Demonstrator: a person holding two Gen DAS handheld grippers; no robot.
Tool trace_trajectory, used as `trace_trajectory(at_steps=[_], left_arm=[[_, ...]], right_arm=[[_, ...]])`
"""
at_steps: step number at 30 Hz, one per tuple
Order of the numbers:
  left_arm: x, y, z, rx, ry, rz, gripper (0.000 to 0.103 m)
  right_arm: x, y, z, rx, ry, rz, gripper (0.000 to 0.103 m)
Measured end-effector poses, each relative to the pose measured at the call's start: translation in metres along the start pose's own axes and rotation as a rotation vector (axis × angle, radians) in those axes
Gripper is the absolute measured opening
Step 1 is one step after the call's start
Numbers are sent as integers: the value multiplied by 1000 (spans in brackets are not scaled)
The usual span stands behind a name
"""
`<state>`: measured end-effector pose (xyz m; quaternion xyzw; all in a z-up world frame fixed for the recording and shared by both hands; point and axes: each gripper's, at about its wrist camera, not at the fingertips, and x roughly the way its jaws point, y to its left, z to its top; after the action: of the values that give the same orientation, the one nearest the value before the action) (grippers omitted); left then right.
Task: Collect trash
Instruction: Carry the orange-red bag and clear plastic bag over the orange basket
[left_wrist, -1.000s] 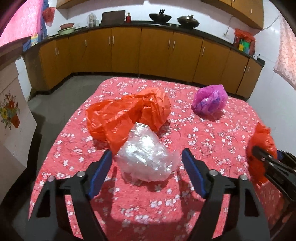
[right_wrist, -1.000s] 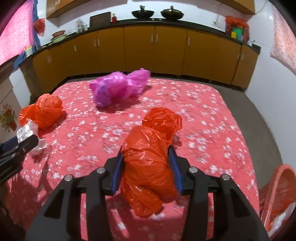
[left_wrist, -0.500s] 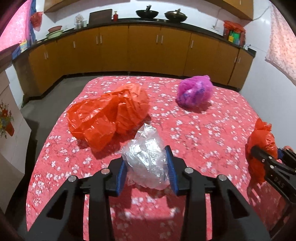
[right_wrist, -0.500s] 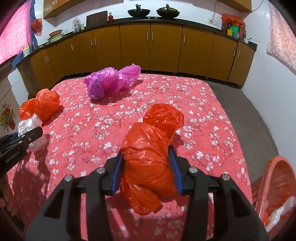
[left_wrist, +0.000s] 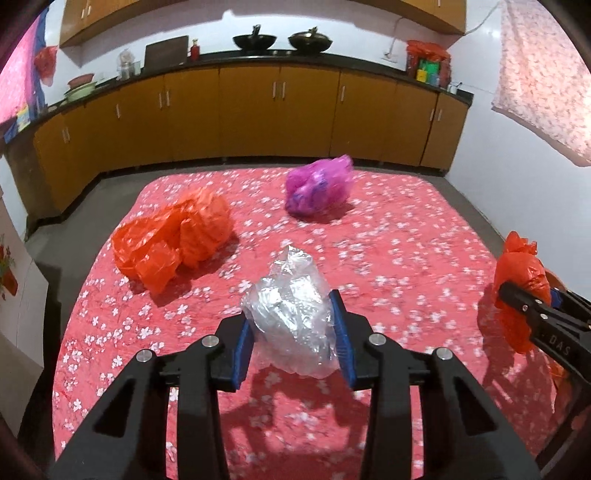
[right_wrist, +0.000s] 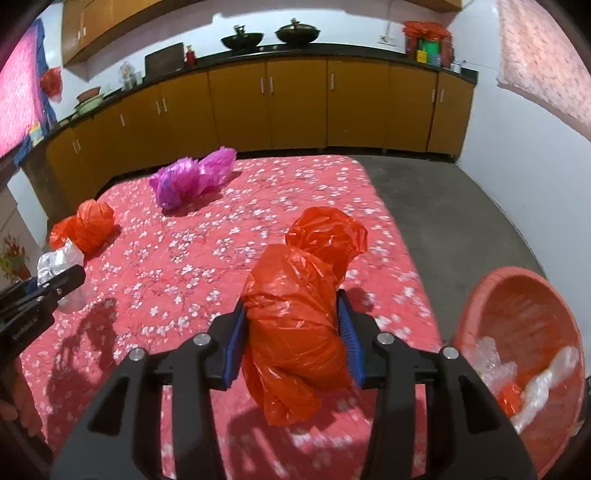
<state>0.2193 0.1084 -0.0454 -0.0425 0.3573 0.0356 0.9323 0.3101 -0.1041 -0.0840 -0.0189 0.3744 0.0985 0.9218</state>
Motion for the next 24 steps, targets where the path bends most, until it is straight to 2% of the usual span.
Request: trace_trajectory(at_steps=[12,24], left_arm=[[-35,-42,5,59,-45,-54,39],[-55,-87,5,134,-69,-104,39]], right_arm=[[-64,-36,-12,37,-67,-54,44],[-101,-69,-26,88,-104,-105,44]])
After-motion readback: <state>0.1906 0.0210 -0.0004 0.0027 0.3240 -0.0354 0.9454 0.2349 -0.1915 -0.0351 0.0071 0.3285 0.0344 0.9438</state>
